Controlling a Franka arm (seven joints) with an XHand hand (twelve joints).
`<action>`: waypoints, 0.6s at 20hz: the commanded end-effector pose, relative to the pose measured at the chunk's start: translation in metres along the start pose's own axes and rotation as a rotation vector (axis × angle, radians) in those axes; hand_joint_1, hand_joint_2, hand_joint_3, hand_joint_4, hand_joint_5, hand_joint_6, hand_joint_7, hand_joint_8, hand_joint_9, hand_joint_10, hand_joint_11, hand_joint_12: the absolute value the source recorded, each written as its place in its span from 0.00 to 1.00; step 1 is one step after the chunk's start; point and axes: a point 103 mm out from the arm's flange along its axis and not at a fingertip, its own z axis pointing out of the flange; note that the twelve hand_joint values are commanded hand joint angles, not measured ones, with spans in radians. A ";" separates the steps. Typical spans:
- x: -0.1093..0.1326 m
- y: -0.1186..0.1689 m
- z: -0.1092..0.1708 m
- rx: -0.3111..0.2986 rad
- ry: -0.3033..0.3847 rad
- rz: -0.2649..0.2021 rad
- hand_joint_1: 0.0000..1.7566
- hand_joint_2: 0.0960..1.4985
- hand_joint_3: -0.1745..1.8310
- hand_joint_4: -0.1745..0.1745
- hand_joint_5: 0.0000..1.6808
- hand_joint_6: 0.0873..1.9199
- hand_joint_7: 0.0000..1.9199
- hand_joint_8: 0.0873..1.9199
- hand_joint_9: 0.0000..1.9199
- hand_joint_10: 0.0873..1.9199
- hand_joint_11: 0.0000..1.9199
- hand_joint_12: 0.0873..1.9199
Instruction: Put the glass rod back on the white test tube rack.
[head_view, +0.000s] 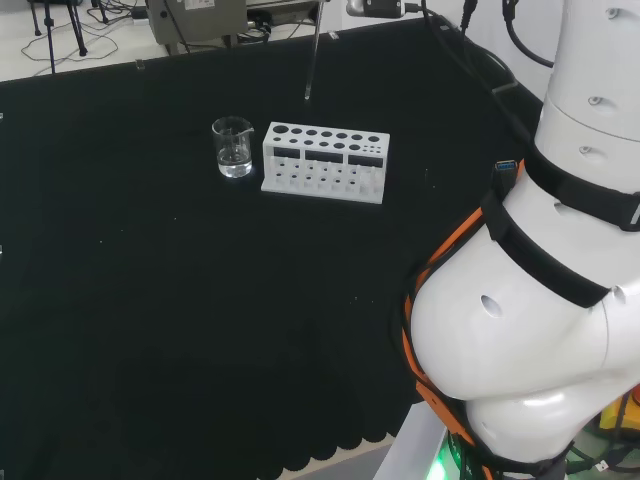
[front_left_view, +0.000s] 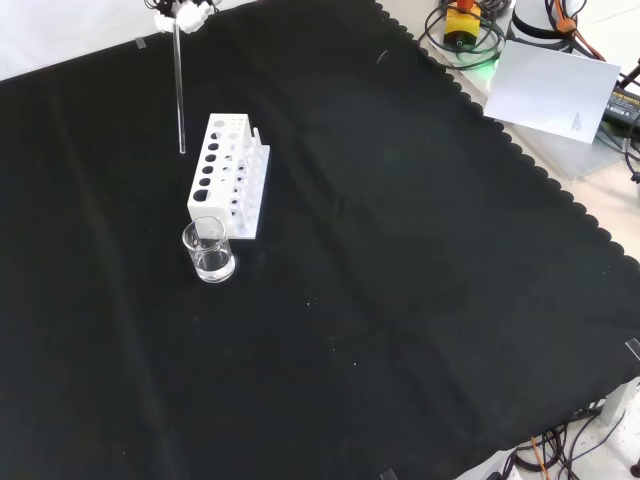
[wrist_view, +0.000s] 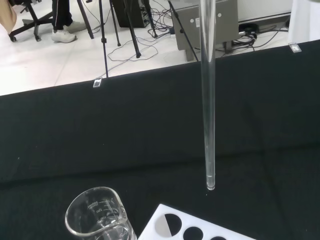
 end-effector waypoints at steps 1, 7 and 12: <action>0.005 -0.007 0.004 0.005 -0.002 -0.019 0.74 0.72 0.00 0.00 0.81 0.00 0.62 0.49 0.89 0.32 0.70 0.31; 0.014 -0.016 0.008 0.013 -0.003 -0.040 0.74 0.72 0.00 0.00 0.81 0.00 0.62 0.49 0.89 0.32 0.70 0.31; 0.024 -0.019 0.014 0.022 -0.002 -0.056 0.74 0.72 0.00 0.00 0.81 0.00 0.62 0.49 0.89 0.32 0.70 0.31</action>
